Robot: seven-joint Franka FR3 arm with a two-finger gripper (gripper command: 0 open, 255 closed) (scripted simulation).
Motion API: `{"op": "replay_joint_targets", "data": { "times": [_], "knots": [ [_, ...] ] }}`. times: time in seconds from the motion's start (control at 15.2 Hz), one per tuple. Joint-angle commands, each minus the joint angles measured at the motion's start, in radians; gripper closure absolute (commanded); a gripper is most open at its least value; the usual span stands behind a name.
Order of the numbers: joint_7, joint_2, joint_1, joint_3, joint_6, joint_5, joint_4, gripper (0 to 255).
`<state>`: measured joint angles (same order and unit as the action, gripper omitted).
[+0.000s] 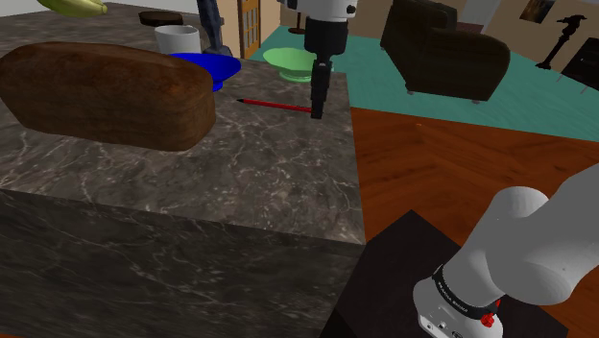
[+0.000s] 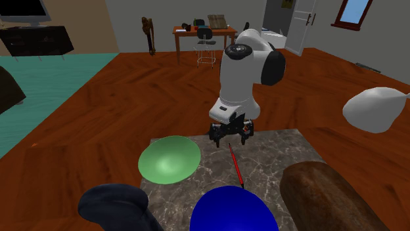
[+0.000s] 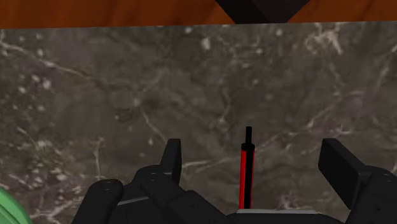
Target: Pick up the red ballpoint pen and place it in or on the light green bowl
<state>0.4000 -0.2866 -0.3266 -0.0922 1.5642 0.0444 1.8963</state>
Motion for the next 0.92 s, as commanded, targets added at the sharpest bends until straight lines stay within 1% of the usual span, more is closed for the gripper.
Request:
{"op": "replay_joint_targets", "data": {
  "times": [0.0, 0.07, 0.13, 0.73, 0.86],
  "knots": [
    [0.0, 0.0, 0.0, 0.0, 0.001, 0.0, 0.001, 0],
    [0.0, 0.0, 0.0, 0.0, 0.0, 0.0, 0.0, 0],
    [0.0, 0.0, 0.0, 0.0, 0.0, 0.0, 0.0, 255],
    [0.0, 0.0, 0.0, 0.0, 0.001, 0.0, 0.001, 255],
    [-0.001, 0.006, 0.0, 0.001, -0.027, -0.001, -0.032, 255]
  ]
}}
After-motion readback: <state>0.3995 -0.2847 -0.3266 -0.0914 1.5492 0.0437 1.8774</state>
